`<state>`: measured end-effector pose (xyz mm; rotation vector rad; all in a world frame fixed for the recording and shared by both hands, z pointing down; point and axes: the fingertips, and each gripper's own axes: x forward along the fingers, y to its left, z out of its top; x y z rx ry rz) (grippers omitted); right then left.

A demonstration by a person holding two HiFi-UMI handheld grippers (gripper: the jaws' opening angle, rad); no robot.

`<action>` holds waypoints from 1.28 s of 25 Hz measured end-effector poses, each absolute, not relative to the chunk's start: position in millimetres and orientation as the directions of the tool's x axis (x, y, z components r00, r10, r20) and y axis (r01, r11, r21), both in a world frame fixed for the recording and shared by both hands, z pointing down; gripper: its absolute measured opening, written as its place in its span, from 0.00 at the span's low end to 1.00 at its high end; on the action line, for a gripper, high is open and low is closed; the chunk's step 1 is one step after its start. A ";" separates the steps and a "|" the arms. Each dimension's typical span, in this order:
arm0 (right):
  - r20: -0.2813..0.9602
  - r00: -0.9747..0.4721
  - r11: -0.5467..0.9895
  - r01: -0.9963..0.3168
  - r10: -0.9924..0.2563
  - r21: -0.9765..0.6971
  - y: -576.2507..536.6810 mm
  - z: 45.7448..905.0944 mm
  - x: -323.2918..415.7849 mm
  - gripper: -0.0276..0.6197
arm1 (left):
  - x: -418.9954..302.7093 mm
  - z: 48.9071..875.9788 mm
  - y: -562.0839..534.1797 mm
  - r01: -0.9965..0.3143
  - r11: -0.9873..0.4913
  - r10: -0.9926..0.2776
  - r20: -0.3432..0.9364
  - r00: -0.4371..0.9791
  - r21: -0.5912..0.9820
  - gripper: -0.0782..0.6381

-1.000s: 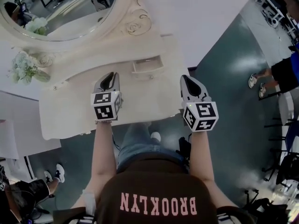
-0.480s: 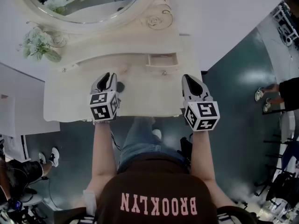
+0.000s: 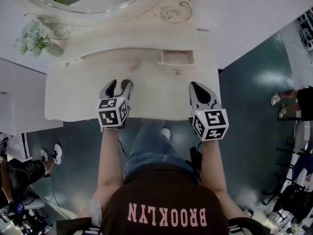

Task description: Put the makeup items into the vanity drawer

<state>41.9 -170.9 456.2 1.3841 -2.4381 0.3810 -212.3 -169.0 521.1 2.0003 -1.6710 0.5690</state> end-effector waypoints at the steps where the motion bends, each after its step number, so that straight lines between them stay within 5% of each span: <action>1: 0.403 -0.484 0.498 -0.864 -0.777 -0.078 -170.7 460.5 41.8 0.04 | -213.0 526.5 -167.8 -0.986 -0.145 -0.783 0.599 0.169 0.088 0.41; 20: 0.510 -0.483 0.520 -0.850 -0.712 -0.079 -175.5 511.9 39.7 0.04 | -209.9 588.2 -168.8 -0.992 -0.125 -0.694 0.713 0.102 0.021 0.40; 23: 0.508 -0.481 0.518 -0.852 -0.714 -0.080 -175.7 510.2 40.8 0.04 | -213.8 589.8 -167.2 -0.992 -0.119 -0.686 0.725 0.060 -0.030 0.34; 25: 0.503 -0.481 0.517 -0.853 -0.718 -0.077 -176.1 508.0 41.1 0.04 | -219.7 587.5 -165.8 -0.994 -0.099 -0.688 0.725 0.030 -0.054 0.18; 32: 0.471 -0.476 0.510 -0.858 -0.743 -0.062 -179.8 491.8 45.7 0.04 | -228.0 568.8 -167.3 -0.999 -0.051 -0.731 0.682 0.038 0.000 0.17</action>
